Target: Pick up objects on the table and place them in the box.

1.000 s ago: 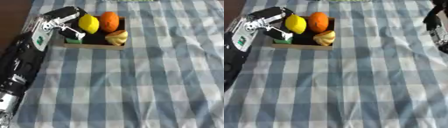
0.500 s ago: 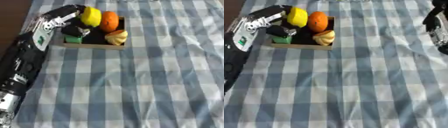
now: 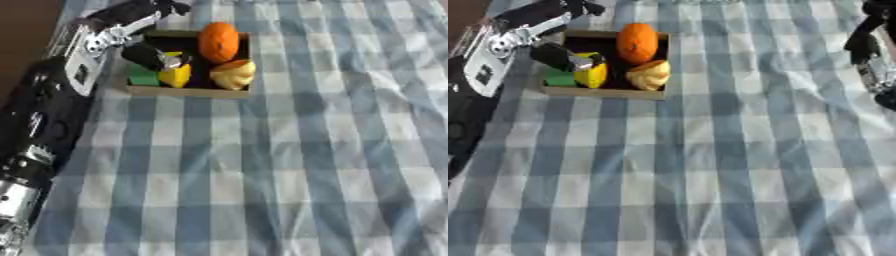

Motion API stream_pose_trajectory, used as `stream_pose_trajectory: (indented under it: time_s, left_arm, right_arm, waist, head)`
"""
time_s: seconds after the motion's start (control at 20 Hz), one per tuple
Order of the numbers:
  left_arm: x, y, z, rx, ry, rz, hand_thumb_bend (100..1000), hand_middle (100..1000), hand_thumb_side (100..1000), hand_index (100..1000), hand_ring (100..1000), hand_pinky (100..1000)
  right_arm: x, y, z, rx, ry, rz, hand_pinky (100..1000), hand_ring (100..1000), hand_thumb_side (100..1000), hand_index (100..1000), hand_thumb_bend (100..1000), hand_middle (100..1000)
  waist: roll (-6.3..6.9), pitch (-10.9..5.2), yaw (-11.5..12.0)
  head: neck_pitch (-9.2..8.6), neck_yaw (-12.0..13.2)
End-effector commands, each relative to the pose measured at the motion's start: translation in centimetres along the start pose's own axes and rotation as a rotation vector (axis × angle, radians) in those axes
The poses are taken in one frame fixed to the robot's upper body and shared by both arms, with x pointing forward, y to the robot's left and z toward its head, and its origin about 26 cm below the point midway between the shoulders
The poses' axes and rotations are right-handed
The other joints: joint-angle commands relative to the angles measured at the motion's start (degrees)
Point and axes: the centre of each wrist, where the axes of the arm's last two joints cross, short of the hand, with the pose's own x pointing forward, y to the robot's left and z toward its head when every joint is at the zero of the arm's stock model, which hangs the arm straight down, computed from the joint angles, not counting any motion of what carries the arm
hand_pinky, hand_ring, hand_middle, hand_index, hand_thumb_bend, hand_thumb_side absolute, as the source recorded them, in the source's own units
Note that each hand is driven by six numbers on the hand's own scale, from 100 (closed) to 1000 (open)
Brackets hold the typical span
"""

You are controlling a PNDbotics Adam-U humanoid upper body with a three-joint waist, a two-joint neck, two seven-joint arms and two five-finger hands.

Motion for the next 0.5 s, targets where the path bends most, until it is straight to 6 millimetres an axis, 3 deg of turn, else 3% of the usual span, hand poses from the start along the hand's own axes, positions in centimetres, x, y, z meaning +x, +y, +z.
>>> stream_pose_trajectory:
  time_s: [0.05, 0.3, 0.4, 0.5]
  left_arm:
    - [0.1, 1.9, 0.1, -0.002, 0.002, -0.051, 562, 974, 100, 1000, 1000, 1000]
    - [0.3, 2.3, 0.2, 0.027, 0.000, -0.038, 458, 962, 100, 1000, 1000, 995]
    - [0.6, 3.0, 0.5, 0.071, -0.019, -0.026, 365, 949, 100, 1000, 1000, 984]
    - [1.2, 4.4, 1.0, 0.148, -0.067, -0.012, 207, 927, 100, 1000, 1000, 968]
  right_arm:
    - [0.6, -0.6, -0.3, -0.004, -0.019, 0.018, 1000, 1000, 470, 912, 100, 461]
    - [0.6, -0.6, -0.2, -0.002, -0.013, 0.016, 1000, 1000, 470, 912, 100, 461]
    - [0.6, -0.6, -0.2, -0.004, -0.012, 0.017, 1000, 1000, 470, 912, 100, 460]
    - [0.6, -0.6, -0.2, -0.005, -0.012, 0.018, 1000, 1000, 470, 912, 100, 460]
  waist:
    - [-0.24, -0.84, -0.1]
    - [-0.18, -0.74, -0.2]
    - [-0.15, -0.73, -0.1]
    - [-0.14, -0.74, 0.0]
  head:
    - [0.02, 0.1]
    - [0.15, 0.0]
    - [0.19, -0.1]
    - [0.30, -0.2]
